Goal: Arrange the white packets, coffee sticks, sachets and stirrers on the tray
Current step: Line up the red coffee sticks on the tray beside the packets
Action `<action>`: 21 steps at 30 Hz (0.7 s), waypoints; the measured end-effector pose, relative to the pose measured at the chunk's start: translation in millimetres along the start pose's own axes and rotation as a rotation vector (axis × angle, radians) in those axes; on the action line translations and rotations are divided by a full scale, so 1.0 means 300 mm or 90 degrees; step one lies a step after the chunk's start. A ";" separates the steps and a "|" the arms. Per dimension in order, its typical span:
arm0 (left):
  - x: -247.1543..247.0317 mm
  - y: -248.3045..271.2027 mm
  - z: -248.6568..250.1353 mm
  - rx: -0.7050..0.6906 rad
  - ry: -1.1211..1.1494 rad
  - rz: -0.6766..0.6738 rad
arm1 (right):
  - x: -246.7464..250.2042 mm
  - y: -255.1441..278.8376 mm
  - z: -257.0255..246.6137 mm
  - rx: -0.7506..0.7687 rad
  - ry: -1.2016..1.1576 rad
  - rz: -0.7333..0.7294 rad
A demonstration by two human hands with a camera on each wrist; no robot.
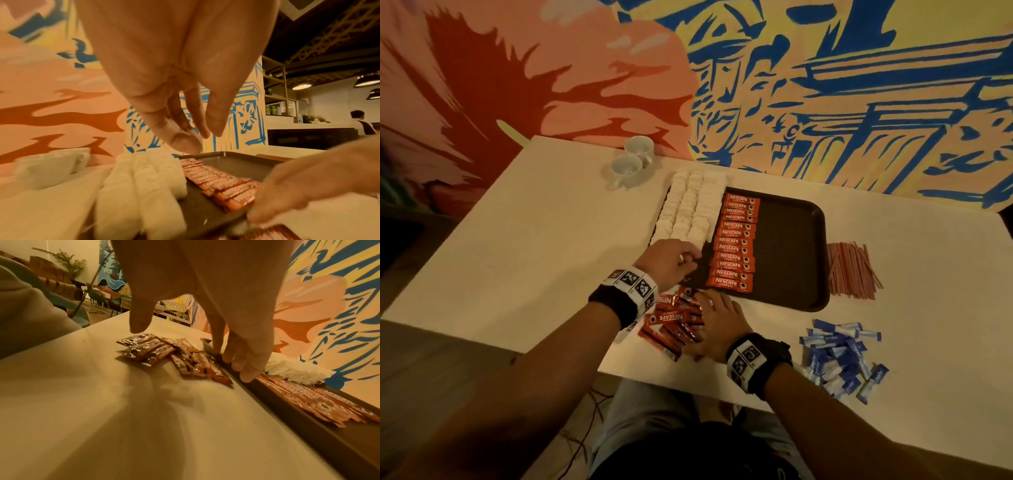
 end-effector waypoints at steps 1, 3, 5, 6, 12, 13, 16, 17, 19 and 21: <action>0.006 0.045 -0.038 0.013 -0.008 -0.003 | 0.001 -0.004 -0.002 -0.004 0.005 -0.004; -0.010 0.135 -0.111 0.050 -0.048 -0.037 | 0.003 -0.014 -0.006 -0.016 0.009 -0.009; -0.056 0.216 -0.174 0.076 -0.103 -0.090 | 0.006 -0.023 -0.011 -0.025 0.021 -0.008; -0.085 0.251 -0.197 0.079 -0.117 -0.114 | 0.005 -0.026 -0.014 -0.028 0.025 -0.008; -0.205 0.334 -0.264 0.080 -0.128 -0.084 | -0.003 -0.035 -0.034 -0.035 0.061 -0.011; -0.211 0.333 -0.270 0.086 -0.125 -0.064 | -0.004 -0.037 -0.035 -0.039 0.062 -0.014; -0.220 0.322 -0.280 0.100 -0.125 -0.022 | -0.002 -0.044 -0.039 -0.046 0.062 -0.013; -0.220 0.319 -0.279 0.102 -0.126 -0.013 | 0.000 -0.046 -0.041 -0.048 0.064 -0.014; -0.221 0.316 -0.277 0.108 -0.119 -0.004 | 0.002 -0.051 -0.044 -0.051 0.073 -0.022; -0.224 0.310 -0.277 0.108 -0.116 -0.004 | 0.005 -0.058 -0.046 -0.053 0.076 -0.020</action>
Point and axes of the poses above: each hand's wrist, its own y-axis away from the middle knuckle, its own x-axis out of the back of the hand, z = x × y, the point moved 5 cm from there along -y, towards the middle knuckle, and after that the axes turned 3 degrees about x, right-handed, at the moved point
